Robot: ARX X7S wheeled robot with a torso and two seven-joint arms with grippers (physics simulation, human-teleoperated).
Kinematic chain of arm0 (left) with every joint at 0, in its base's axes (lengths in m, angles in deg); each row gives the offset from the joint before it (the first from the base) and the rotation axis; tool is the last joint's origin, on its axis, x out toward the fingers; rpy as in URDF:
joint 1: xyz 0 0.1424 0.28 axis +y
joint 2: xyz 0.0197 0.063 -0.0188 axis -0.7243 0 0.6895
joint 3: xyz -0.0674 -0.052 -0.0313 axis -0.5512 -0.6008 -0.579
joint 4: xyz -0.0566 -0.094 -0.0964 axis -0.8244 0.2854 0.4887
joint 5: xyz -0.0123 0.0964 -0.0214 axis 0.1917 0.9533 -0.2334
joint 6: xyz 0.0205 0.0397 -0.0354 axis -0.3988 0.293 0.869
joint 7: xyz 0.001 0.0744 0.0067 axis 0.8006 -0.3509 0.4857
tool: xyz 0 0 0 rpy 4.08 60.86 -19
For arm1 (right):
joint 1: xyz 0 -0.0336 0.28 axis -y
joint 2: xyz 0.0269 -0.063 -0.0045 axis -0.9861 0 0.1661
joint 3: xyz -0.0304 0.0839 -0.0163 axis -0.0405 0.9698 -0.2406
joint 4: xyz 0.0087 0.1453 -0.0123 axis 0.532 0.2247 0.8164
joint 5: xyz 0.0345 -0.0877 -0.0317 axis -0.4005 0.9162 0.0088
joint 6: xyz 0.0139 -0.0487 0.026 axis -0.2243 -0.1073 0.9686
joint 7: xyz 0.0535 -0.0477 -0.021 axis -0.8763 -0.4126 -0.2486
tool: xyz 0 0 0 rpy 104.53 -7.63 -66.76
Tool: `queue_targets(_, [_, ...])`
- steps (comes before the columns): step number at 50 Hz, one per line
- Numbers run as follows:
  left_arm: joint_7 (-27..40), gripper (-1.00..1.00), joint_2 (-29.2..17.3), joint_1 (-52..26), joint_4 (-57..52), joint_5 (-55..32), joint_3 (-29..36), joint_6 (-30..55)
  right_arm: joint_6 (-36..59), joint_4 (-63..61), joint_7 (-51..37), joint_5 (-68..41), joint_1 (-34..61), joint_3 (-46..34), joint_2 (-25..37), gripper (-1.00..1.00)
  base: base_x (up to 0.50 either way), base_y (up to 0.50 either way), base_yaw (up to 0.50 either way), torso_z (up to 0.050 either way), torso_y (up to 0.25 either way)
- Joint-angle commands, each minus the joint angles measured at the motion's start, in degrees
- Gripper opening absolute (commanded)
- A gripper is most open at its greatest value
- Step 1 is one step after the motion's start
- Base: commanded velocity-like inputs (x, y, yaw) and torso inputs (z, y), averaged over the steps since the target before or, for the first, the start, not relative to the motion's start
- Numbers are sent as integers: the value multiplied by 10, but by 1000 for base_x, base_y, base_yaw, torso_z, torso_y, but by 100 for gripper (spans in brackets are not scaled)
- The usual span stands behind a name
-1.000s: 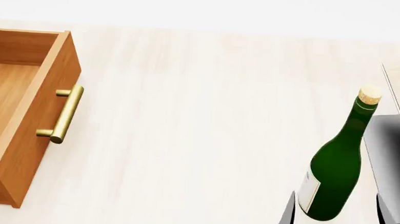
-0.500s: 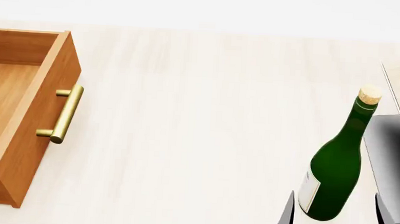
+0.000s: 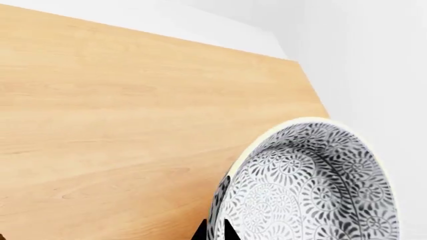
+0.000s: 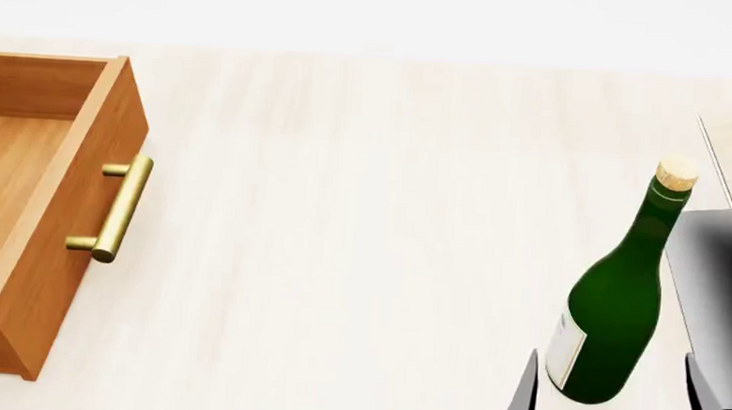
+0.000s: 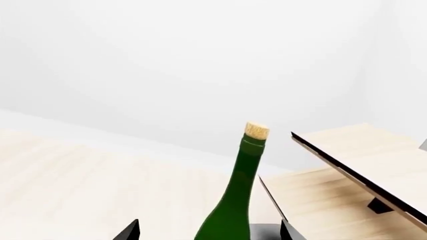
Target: Put the bowl on top of the cabinet.
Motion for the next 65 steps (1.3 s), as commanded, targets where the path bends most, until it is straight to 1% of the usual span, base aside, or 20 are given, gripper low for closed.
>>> queue_targets(1, [-14, -100, 10, 17, -2, 16, -10, -9, 3, -3, 16, 8, 2, 11, -9, 100, 0, 0, 0, 0, 0])
queue_targets(17, [-25, -100, 18, 35, -1, 24, -11, -8, -2, 1, 14, 8, 0, 10, -8, 100, 1, 1, 0, 0, 0])
queue_targets(18, [-27, 100, 19, 35, -1, 25, -10, -8, -1, 0, 14, 8, 0, 10, -8, 100, 0, 0, 0, 0, 0])
queue_targets(31, [-38, 100, 23, 22, -2, 35, -1, -4, -3, 0, 13, 9, -1, 7, -6, 100, 0, 0, 0, 0, 0])
queue_targets(39, [-54, 100, 39, 2, -15, 45, 18, 5, 0, -4, 12, 8, -1, 6, -4, 100, 0, 0, 0, 0, 0])
queue_targets(42, [-61, 100, 53, 15, -70, 43, 19, 39, 1, -6, 12, 8, 0, 6, -4, 100, 0, 0, 0, 0, 0])
queue_targets(44, [-56, 100, 68, 31, -129, 40, 13, 72, 0, -5, 12, 8, -1, 5, -4, 100, 0, 0, 0, 0, 0])
queue_targets(45, [-55, 100, 87, 47, -206, 37, 11, 108, -1, -4, 12, 9, -1, 5, -3, 100, 0, 0, 0, 0, 0])
queue_targets(46, [-57, 100, 96, 56, -246, 34, 10, 134, -1, -5, 12, 9, -1, 4, -3, 100, 0, 0, 0, 0, 0])
queue_targets(47, [-57, 100, 102, 62, -268, 34, 10, 147, 0, -6, 12, 8, -1, 5, -3, 100, 0, 0, 0, 0, 0])
queue_targets(49, [-57, 100, 103, 63, -273, 33, 9, 150, 0, -6, 12, 8, -1, 5, -3, 100, 0, 0, 0, 0, 0])
queue_targets(51, [-69, 100, 127, 82, -377, 27, 18, 207, 1, -7, 12, 8, -2, 4, -2, 100, 0, 0, 0, 0, 0])
queue_targets(52, [-69, 100, 128, 84, -382, 26, 17, 210, 1, -7, 12, 8, -2, 4, -2, 100, 0, 0, 0, 0, 0])
queue_targets(55, [-87, 100, 146, 100, -473, 16, 29, 266, 2, -8, 11, 7, -1, 4, -2, 100, 0, 0, 0, 0, 0])
queue_targets(58, [-86, 100, 147, 101, -476, 15, 29, 268, 2, -8, 11, 7, -1, 4, -1, 100, 0, 0, 0, 0, 0])
queue_targets(60, [-120, 100, 171, 138, -632, -11, 58, 355, 2, -9, 11, 7, -1, 3, -1, 100, 0, 0, 0, 0, 0])
queue_targets(61, [-125, 100, 174, 144, -659, -16, 60, 372, 2, -9, 11, 7, -1, 3, -1, 100, 0, 0, 0, 0, 0])
queue_targets(62, [-125, 100, 175, 144, -660, -17, 60, 373, 2, -9, 11, 7, -1, 3, -1, 100, 0, 0, 0, 0, 0])
queue_targets(63, [-141, 100, 182, 163, -725, -32, 67, 403, 1, -10, 10, 6, -3, 5, 0, 100, 0, 0, 0, 0, 0])
queue_targets(65, [-141, 100, 182, 164, -729, -33, 67, 405, 1, -10, 10, 6, -3, 5, 0, 100, 0, 0, 0, 0, 0])
